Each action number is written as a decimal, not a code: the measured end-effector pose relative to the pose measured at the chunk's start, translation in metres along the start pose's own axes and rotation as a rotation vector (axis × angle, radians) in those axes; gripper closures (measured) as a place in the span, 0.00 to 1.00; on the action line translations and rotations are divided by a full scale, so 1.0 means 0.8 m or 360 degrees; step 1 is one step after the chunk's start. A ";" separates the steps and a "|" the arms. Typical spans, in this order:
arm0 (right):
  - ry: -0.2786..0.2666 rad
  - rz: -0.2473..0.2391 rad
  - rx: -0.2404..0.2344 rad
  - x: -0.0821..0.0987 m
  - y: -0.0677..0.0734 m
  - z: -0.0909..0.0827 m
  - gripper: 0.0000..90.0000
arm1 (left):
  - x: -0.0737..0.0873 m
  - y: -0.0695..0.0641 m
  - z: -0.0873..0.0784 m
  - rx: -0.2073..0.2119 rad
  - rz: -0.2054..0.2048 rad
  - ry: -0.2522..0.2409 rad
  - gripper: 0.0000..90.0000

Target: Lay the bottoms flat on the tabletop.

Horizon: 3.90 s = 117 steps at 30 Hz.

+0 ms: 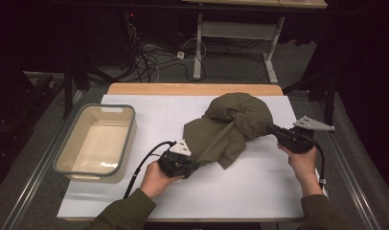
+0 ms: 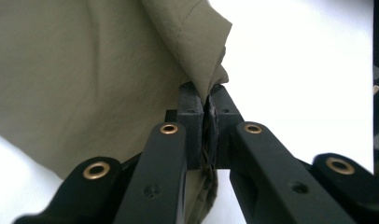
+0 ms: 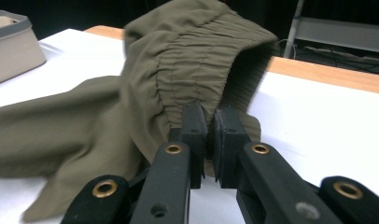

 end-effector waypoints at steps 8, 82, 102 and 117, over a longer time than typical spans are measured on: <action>0.0029 0.0029 0.0082 -0.006 -0.020 0.020 0.95 | 0.027 -0.002 -0.016 0.0024 -0.0031 0.0023 0.93; 0.0507 -0.0167 -0.0334 0.069 0.111 0.084 0.60 | 0.087 0.016 -0.041 -0.0093 -0.0184 -0.0004 0.15; 0.0496 -0.0198 -0.0342 0.052 0.113 0.055 0.96 | 0.087 0.018 -0.043 -0.0093 -0.0195 -0.0022 0.15; 0.0486 -0.0308 -0.0474 0.052 0.155 0.017 0.96 | 0.080 0.016 -0.056 -0.0085 -0.0196 -0.0111 0.15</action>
Point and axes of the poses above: each handheld gripper's, and its own axes: z roughly forward along the jaws, x roughly out of its underside, y roughly to its left, the point moved 7 cm from there along z, roughly forward along the jaws, and after that the axes turned 1 degree about -z, right-handed, at the moved point
